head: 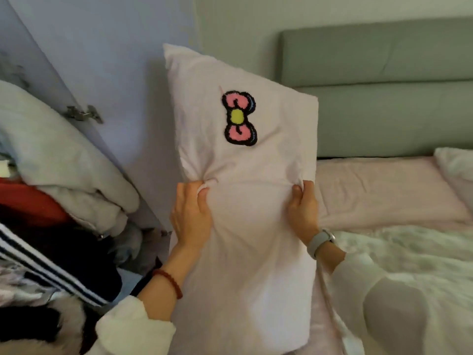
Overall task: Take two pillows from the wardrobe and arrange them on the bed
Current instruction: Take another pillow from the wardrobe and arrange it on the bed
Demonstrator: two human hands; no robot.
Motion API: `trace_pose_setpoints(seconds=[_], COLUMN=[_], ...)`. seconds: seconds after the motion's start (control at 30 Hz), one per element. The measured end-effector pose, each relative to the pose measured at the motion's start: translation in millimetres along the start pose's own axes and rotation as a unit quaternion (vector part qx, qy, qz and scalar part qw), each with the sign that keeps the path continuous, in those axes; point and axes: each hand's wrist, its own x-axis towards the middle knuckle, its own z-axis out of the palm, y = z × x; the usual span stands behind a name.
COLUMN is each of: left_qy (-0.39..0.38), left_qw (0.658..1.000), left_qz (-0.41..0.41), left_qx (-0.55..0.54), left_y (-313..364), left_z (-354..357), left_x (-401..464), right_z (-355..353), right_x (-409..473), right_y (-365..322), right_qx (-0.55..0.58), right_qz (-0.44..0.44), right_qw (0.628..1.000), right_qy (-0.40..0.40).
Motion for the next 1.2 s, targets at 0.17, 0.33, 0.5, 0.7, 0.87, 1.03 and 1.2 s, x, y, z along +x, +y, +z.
trace_pose_setpoints(seconds=[0.17,0.33,0.5,0.7,0.87,1.03,1.2], left_qy=[-0.092,-0.164,-0.177,-0.244,-0.516,-0.606,-0.648], left_qw=[0.992,0.975,0.959,0.901,0.779,0.738,0.714], left_qz=[0.071,0.121,0.171,0.292,0.312,0.28,0.264], left_qx=[-0.056,-0.091,-0.138,-0.207,-0.174,-0.103,-0.041], left_y=[56.9,115.6,197.1,298.5,321.7,292.8,242.6], left_z=[77.8,175.1,280.7,383.3,462.5,517.7,596.3], left_x=[9.7,43.2,109.2,134.6,112.7,109.8,127.2], right_z=[-70.9,-119.0,-158.4,-214.0,-250.3,-241.5,-202.0], right_x=[20.2,81.3,193.4,296.6,275.4,251.2,264.8], right_y=[47.6,89.9,121.1,122.9,176.5,222.1,254.2], right_qx=[-0.061,-0.088,-0.035,0.138,0.083,0.069,0.059], right_qz=[0.1,0.178,0.218,0.211,0.327,0.441,0.492], right_qw=[0.99,0.968,0.959,0.934,0.887,0.847,0.82], right_qy=[0.079,0.153,0.177,0.252,0.315,0.288,0.287])
